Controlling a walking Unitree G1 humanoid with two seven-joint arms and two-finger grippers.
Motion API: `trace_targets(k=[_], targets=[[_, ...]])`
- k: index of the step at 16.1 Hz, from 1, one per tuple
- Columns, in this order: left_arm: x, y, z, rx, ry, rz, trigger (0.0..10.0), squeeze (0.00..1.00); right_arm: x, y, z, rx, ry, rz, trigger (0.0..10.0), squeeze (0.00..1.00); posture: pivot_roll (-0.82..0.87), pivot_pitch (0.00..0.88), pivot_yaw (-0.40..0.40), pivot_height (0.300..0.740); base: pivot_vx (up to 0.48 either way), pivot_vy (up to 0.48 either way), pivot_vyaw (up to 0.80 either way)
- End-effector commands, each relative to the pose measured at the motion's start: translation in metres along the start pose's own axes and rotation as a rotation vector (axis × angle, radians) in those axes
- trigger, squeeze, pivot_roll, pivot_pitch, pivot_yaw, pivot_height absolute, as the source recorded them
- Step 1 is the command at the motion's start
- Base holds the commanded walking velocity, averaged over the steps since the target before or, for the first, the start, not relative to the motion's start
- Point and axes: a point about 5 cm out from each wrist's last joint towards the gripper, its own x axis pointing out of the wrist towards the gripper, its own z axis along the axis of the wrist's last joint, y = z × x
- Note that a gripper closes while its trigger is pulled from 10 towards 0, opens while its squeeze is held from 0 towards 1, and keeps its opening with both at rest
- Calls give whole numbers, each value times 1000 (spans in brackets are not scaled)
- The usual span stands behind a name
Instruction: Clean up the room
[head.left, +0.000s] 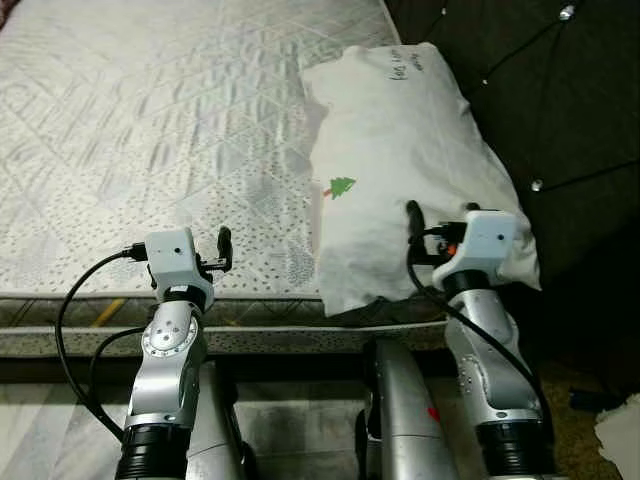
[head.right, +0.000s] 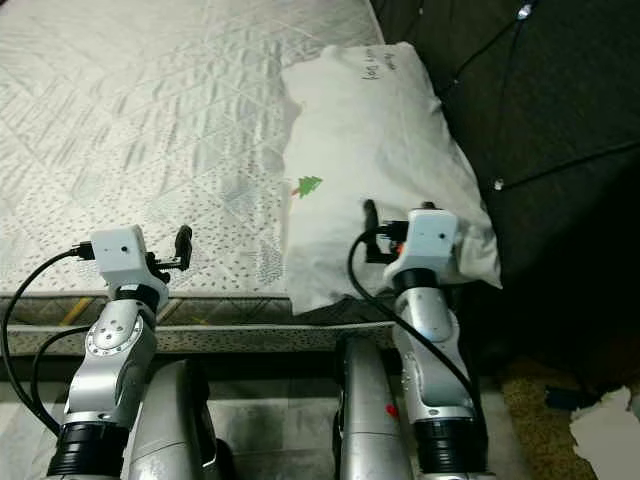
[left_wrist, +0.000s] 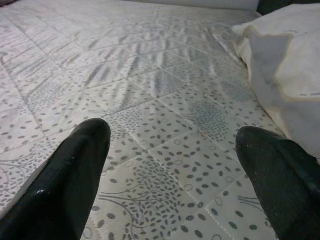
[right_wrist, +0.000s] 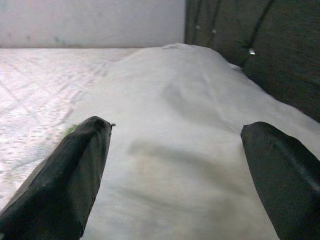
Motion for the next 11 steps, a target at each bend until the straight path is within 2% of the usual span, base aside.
trace_targets(k=[1, 5, 10, 11], targets=[[1, -4, 3, 1, -5, -11, 10000, 0, 2, -4, 6, 0, -21, -13, 10000, 0, -40, 134, 3, 528, 0, 0, 0], [1, 3, 3, 20, 2, -22, 10000, 0, 5, -8, 8, -22, -29, -27, 10000, 0, -41, 152, 17, 543, 0, 0, 0], [3, 0, 3, 18, 5, -30, 10000, 0, 8, -10, 8, -27, -26, -38, 10000, 0, -42, 151, 14, 603, 0, 0, 0], [5, -1, 3, 18, 5, -34, 10000, 0, 9, -9, 8, -29, -26, -37, 10000, 0, -45, 151, 14, 633, 0, 0, 0]])
